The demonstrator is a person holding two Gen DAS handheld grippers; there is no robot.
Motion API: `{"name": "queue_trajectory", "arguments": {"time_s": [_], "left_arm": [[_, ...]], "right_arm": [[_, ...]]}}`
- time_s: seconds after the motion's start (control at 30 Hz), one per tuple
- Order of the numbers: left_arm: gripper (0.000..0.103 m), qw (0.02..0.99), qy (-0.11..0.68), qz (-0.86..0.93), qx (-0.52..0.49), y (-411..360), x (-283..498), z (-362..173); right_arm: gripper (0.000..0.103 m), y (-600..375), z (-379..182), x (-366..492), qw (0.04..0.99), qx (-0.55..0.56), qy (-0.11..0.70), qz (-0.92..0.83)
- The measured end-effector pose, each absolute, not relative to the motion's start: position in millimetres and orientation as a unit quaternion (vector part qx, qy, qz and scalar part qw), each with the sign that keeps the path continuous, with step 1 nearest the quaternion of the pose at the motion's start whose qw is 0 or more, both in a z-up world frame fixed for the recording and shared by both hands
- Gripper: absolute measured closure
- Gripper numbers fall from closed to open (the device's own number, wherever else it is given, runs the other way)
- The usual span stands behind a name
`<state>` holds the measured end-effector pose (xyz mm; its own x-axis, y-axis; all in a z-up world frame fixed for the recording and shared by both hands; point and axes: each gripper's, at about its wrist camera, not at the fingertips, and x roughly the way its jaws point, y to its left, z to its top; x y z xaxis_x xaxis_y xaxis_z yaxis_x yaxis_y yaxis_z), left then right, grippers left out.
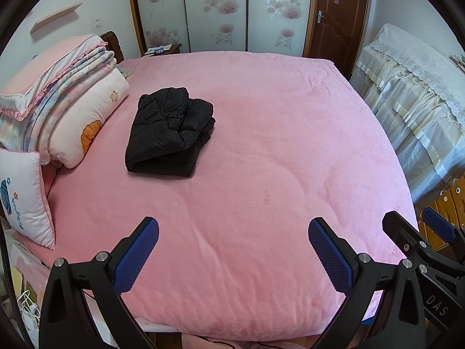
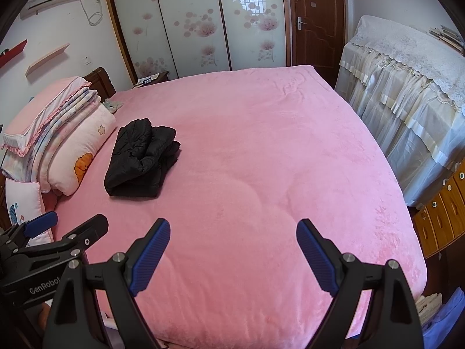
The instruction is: Fold large clothes
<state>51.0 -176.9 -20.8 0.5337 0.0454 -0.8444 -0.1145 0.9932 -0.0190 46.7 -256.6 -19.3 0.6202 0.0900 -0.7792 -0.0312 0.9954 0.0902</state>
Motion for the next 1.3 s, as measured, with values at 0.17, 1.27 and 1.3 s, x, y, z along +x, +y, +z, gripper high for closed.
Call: {"name": "queue_trajectory", "arguments": {"time_s": [0.17,1.27,1.3], "left_arm": [[0.001,0.875,0.481,0.045,-0.035,-177.5,49.4,-21.6],[0.002,0.87,0.489,0.039,-0.038,-178.9,48.2,-24.8],[0.002,0.87,0.489,0.039,-0.038,-178.8,48.3,-24.6]], "right_arm": [[0.013,-255.6,-18.5,45.9,0.899,0.035,0.435,0.033],[0.013,-256.6,-18.8,46.1,0.899,0.036,0.435,0.033],[0.013,-256.5,-18.7,45.9,0.899,0.036,0.435,0.033]]}}
